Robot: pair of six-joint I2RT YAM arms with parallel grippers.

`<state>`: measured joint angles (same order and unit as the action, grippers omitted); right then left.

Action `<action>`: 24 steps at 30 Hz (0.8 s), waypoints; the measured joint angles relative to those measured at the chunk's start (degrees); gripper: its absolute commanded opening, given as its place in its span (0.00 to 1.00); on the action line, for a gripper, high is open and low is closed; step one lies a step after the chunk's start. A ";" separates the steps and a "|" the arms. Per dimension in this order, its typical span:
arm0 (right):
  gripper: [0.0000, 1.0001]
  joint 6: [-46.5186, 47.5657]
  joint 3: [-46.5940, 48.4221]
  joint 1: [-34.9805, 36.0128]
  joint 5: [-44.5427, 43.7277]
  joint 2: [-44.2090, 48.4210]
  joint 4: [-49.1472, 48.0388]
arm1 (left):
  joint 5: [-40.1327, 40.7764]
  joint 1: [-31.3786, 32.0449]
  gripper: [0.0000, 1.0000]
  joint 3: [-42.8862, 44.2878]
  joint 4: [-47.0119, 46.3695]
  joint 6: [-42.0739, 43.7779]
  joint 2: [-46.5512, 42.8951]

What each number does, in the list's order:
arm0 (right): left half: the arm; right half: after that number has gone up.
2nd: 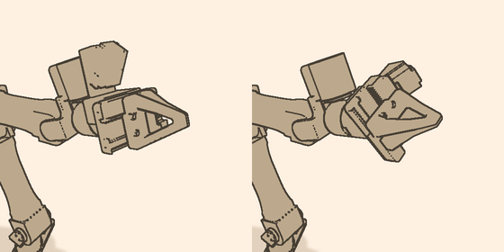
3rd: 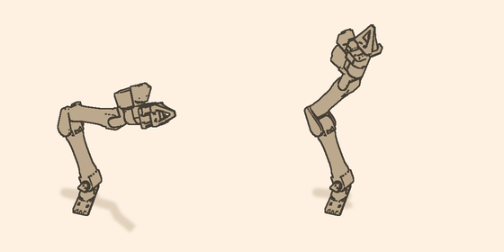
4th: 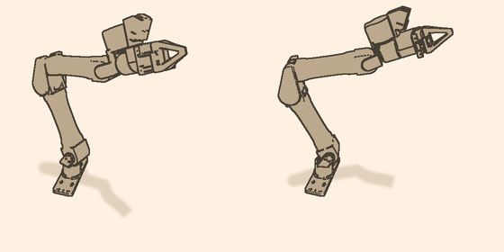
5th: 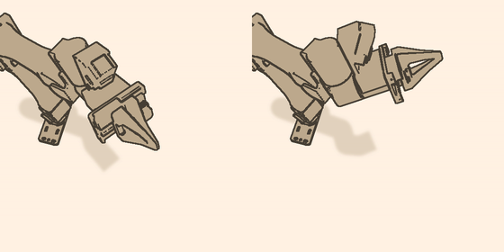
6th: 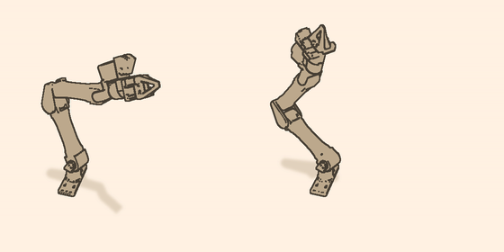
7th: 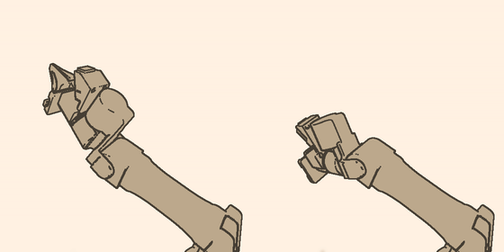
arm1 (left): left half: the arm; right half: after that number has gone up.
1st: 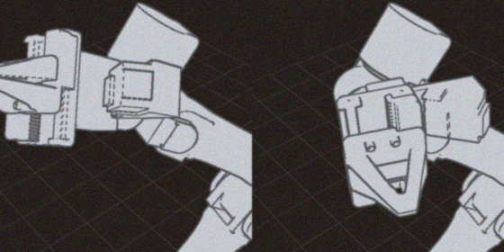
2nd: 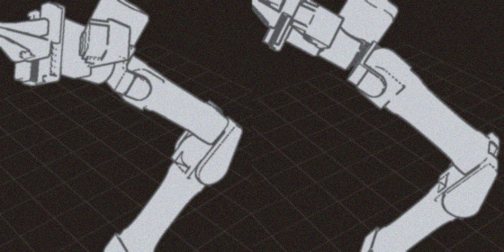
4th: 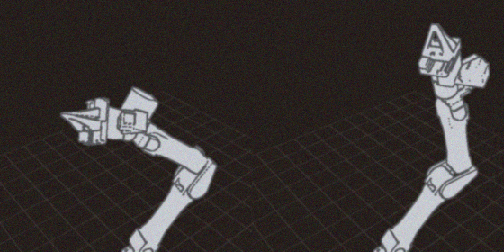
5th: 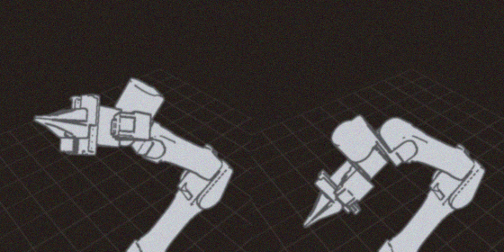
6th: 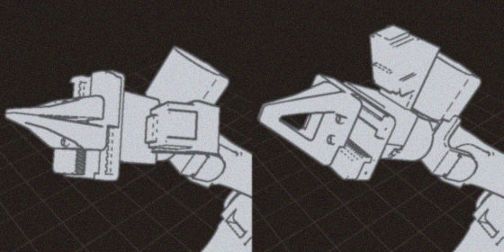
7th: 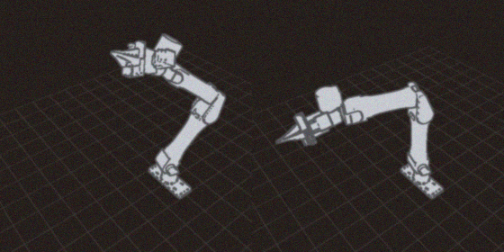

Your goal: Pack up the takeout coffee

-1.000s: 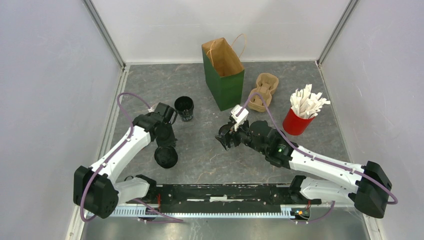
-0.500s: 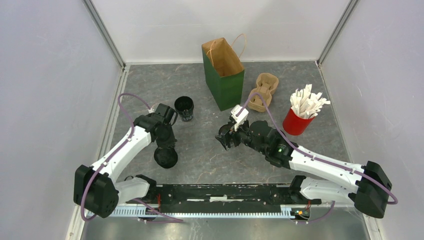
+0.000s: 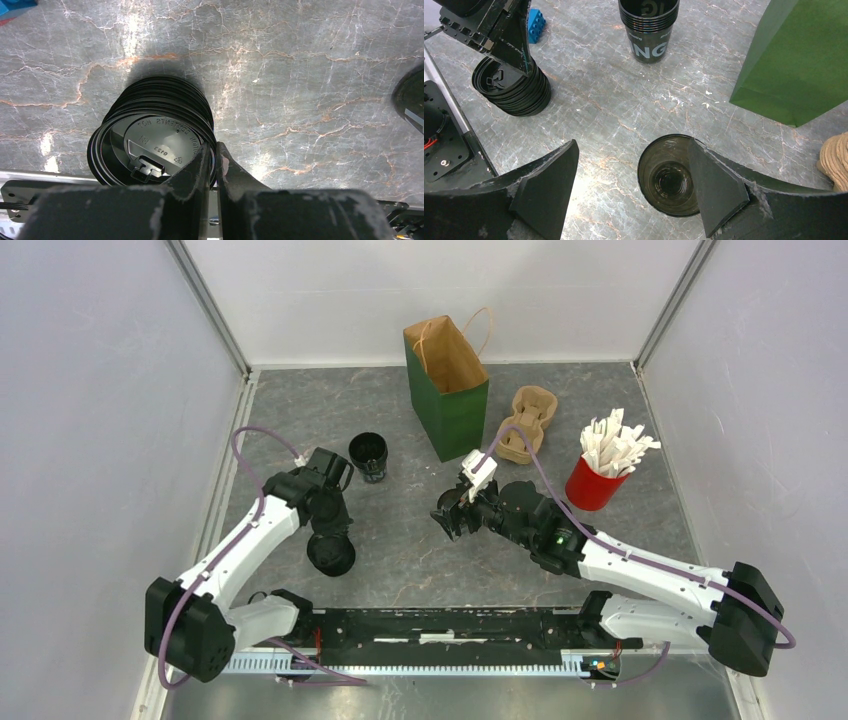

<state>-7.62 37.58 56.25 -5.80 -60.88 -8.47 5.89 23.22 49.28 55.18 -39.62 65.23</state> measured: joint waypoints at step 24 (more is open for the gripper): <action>0.89 0.20 0.00 0.00 1.09 -0.79 0.39 | -1.64 -0.02 0.03 3.26 2.95 -0.02 -3.28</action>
<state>-7.42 37.58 56.25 -4.71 -61.67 -8.08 4.25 23.20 52.53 58.13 -39.64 61.95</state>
